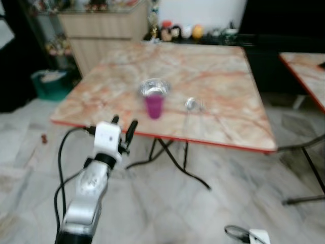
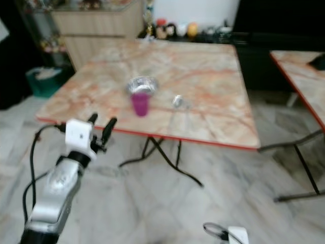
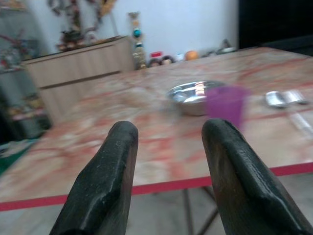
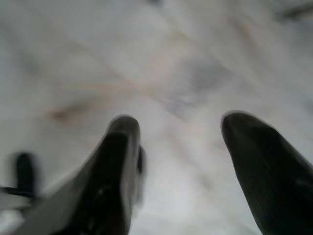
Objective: Setting the table
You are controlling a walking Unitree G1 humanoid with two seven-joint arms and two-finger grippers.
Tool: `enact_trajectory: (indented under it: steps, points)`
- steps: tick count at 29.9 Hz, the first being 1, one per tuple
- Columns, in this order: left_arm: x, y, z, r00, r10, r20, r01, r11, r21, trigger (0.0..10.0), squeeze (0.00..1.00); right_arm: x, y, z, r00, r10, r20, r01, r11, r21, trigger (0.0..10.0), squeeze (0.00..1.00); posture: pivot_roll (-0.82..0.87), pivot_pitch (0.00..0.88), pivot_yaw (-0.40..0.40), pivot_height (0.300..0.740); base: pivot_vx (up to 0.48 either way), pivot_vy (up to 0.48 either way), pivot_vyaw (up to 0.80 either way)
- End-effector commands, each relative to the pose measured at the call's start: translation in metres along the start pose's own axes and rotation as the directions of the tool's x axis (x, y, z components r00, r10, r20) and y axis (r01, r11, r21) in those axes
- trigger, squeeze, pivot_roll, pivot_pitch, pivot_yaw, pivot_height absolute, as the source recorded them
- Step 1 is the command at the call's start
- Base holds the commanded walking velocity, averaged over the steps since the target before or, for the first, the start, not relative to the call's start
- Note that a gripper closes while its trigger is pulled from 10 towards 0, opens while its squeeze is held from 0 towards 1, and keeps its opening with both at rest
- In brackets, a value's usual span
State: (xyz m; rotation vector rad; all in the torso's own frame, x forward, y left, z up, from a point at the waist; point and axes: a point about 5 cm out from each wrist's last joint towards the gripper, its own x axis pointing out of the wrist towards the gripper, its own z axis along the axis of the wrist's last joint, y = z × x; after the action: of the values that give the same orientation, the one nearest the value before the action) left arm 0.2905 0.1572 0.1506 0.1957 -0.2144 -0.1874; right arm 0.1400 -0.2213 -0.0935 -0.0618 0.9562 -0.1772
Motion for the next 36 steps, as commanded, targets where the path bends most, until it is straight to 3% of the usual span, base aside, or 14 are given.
enact_trajectory:
  steps: [1,26,36]
  points:
    - [0.0028,-0.0059,0.0053,0.999,-0.022,0.025,0.021,1.0,0.01,10.0,0.0,-0.001,-0.0073,-0.0024,1.0,-0.022,-0.006,0.022,1.0,0.003,10.0,0.0,-0.03,0.0,0.029,0.74,0.0,0.0,0.0]
    - [0.003,-0.0131,0.0045,0.998,-0.062,0.022,0.062,0.998,0.0,10.0,0.0,-0.0017,-0.0058,-0.0057,1.0,-0.02,-0.017,0.02,1.0,0.009,10.0,0.0,-0.02,0.0,0.029,0.74,0.0,0.0,0.0]
    - [0.0021,-0.0122,0.0037,0.999,-0.039,0.017,0.04,0.999,-0.012,10.0,0.0,-0.0009,-0.0077,-0.0025,1.0,-0.021,-0.011,0.021,1.0,-0.013,10.0,0.0,-0.01,0.0,0.019,0.74,0.0,0.0,-0.46]
